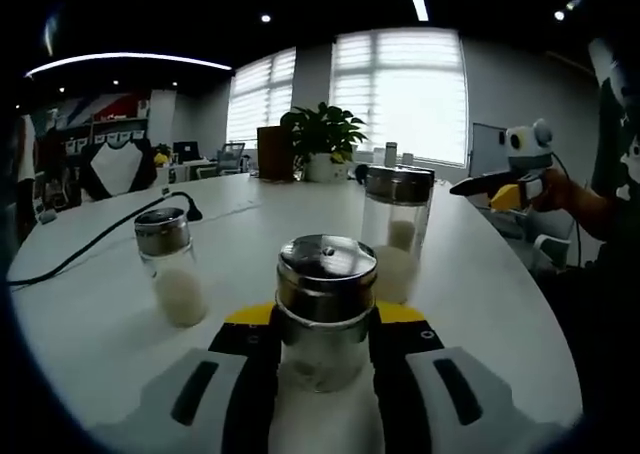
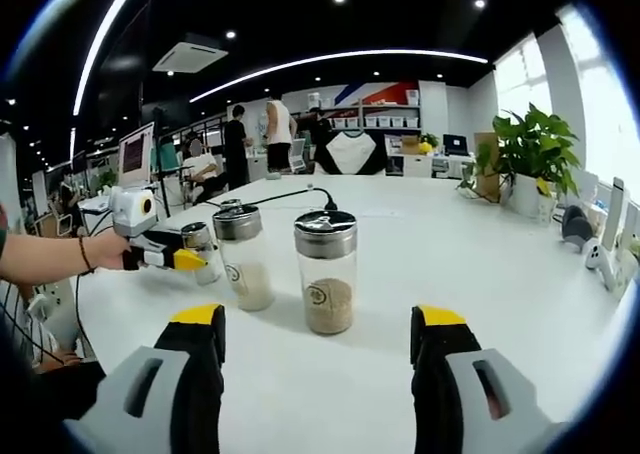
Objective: Rotate the seasoning bottle until the label or dispensing opening points toward the visible target arrow and the bottle remains upright within the marked orientation range
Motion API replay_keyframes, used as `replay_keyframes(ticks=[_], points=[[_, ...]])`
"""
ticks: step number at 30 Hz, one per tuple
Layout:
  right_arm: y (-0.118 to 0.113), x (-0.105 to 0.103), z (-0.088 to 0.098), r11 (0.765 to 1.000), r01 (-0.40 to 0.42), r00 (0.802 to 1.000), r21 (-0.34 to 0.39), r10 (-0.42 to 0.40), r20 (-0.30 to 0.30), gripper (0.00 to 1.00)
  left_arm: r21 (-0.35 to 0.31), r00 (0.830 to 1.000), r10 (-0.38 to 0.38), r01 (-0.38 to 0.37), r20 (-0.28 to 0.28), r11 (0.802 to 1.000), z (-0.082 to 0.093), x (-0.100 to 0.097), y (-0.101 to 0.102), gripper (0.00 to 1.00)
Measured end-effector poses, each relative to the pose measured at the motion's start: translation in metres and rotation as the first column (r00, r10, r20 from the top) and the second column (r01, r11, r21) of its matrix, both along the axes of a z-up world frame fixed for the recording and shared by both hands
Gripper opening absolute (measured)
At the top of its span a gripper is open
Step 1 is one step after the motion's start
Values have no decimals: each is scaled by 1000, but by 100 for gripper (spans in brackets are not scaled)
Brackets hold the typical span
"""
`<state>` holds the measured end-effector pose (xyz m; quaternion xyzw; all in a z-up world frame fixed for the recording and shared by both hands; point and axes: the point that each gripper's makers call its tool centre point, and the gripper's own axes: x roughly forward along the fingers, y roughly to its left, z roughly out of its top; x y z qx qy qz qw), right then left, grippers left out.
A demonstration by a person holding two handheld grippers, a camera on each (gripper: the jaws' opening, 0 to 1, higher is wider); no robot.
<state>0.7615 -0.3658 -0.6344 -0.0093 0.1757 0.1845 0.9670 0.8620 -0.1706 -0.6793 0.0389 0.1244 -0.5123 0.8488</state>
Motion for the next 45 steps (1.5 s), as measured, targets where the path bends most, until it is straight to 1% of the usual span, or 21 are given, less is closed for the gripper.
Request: replay_keyframes(ticks=[10,11,14,17,20,23,27,29,31,32,34,36,39,45], points=[[1,-5,-2,1000,-2,1000,8,2,-6,76,7,995,100,-101,8,995,0,0,2,36],[1,-5,-2,1000,-2,1000,8,2,-6,76,16,993,118,-118,10,993,0,1,1,36],[1,-5,0,1000,-3,1000,11,3,-2,76,15,987,163,-163,-1,986,0,2,3,36],[1,-5,0,1000,-6,1000,10,6,-1,75,21,980,198,-198,3,980,-1,3,3,36],[1,-5,-1,1000,-6,1000,12,6,-4,75,6,971,239,-239,7,971,-1,4,4,36],[1,-6,-1,1000,-6,1000,13,6,-6,75,6,964,267,-267,10,964,-1,4,5,36],[0,-5,-1,1000,-1,1000,17,1,-8,75,15,943,332,-332,11,943,-1,4,6,36],[0,-5,-1,1000,2,1000,17,-1,-12,75,16,937,349,-350,12,937,-1,4,6,36],[0,-5,-1,1000,0,1000,20,0,-10,75,12,936,350,-350,19,936,-1,3,6,36],[1,-5,-2,1000,-2,1000,18,2,-11,75,11,934,358,-358,18,934,-1,3,6,36],[2,-5,-2,1000,-3,1000,16,3,-13,75,22,922,388,-388,18,921,-1,3,7,36],[3,-5,-2,1000,-5,1000,21,6,-16,75,18,912,410,-410,17,912,-1,3,7,36],[4,-5,-3,1000,-8,1000,20,8,-19,75,14,892,453,-453,17,891,-1,4,8,36],[3,-6,-4,1000,-2,1000,25,2,-30,74,3,862,506,-506,24,863,-1,4,9,36]])
